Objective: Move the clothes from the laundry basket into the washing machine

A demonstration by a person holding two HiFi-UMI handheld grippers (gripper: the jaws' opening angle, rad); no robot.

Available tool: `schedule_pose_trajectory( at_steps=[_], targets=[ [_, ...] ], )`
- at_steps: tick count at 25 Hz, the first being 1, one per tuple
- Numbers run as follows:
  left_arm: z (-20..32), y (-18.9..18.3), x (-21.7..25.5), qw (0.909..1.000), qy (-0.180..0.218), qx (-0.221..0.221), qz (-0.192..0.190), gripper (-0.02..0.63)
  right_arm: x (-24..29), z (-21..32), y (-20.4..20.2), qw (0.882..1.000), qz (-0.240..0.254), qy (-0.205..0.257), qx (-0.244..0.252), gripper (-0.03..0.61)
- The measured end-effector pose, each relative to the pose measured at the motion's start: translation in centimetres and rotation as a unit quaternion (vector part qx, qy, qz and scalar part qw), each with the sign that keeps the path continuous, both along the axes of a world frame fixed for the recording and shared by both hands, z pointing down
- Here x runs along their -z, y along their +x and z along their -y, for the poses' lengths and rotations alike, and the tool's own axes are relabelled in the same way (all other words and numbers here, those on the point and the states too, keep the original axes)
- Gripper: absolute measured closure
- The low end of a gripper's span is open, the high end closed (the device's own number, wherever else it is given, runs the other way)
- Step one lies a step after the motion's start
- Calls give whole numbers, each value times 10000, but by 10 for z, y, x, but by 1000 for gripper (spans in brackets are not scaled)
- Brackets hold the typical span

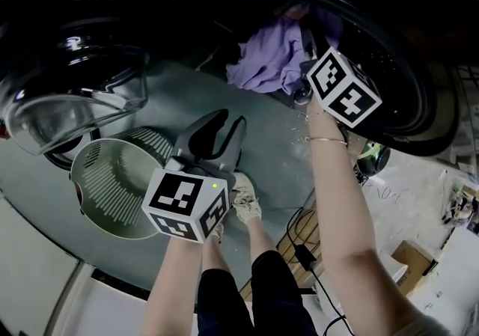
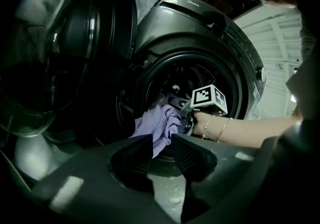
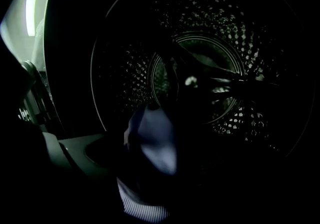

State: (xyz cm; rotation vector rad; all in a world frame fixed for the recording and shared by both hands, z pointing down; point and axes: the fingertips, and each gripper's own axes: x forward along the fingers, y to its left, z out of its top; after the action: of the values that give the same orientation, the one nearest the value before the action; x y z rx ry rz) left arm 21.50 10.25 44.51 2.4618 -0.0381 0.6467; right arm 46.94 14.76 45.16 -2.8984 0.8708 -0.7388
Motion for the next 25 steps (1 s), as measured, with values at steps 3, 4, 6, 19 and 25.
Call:
schedule_pose_trajectory(
  at_steps=[3, 4, 6, 19, 25],
  targets=[
    [2, -3, -1, 10000, -35, 32, 31, 489, 1, -9, -20, 9999, 76, 116, 65, 106],
    [3, -3, -2, 10000, -46, 44, 38, 488, -1, -12, -30, 9998, 121, 131, 109, 101],
    [5, -4, -4, 9999, -80, 93, 48, 488, -3, -16, -54, 9995, 175, 127, 216, 98],
    [17, -25, -30, 9991, -250, 309, 143, 489, -140, 1, -146, 9822, 1793, -409, 387, 17],
    [23, -31, -40, 9988, -268, 381, 155, 489, -161, 9, -130, 9830, 1700, -693, 66, 85]
  ],
)
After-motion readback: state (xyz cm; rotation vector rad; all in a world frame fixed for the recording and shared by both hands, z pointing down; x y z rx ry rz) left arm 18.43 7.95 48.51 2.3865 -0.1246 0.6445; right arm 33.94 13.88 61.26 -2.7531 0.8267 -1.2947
